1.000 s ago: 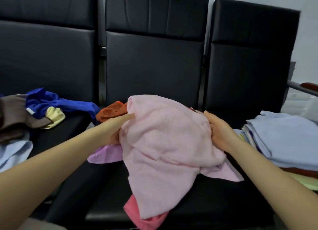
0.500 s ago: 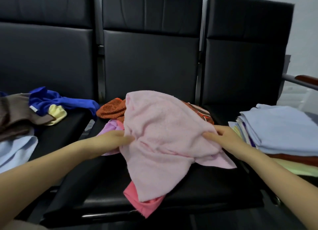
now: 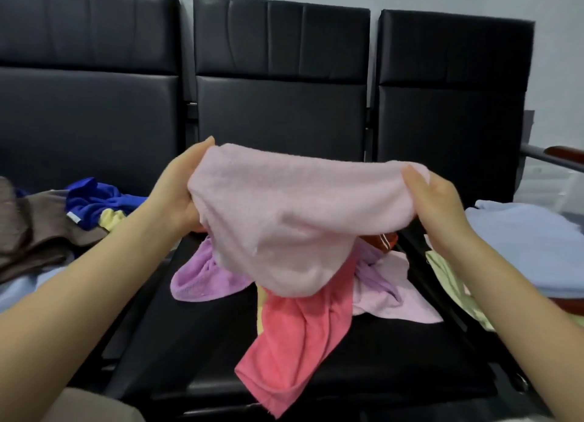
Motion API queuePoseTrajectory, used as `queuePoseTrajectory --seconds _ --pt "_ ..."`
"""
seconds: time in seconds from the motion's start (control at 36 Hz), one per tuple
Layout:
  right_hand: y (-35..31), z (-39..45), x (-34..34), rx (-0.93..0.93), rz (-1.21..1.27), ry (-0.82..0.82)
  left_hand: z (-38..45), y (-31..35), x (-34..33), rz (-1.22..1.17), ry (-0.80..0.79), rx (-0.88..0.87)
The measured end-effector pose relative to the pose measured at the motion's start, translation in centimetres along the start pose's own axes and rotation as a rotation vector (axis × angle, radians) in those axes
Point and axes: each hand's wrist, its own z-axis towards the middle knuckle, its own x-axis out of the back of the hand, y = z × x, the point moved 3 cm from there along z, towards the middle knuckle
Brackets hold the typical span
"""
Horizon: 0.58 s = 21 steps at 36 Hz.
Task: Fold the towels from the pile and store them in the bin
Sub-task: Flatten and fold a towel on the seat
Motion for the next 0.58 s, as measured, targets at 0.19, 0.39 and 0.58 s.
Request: queuePoseTrajectory --seconds 0.19,0.39,0.58 --pt "3.6 0.7 -1.0 -0.244 0.191 -0.004 0.9 -1.2 2.1 0.267 0.059 0.026" --pt "8.4 -0.7 -3.7 -0.606 0.392 -0.028 2.6 -5.5 6.5 0.617 0.270 0.020" --pt "8.5 -1.8 -2.9 -0.460 0.116 -0.298 2.1 -7.2 9.4 0.780 0.210 0.214"
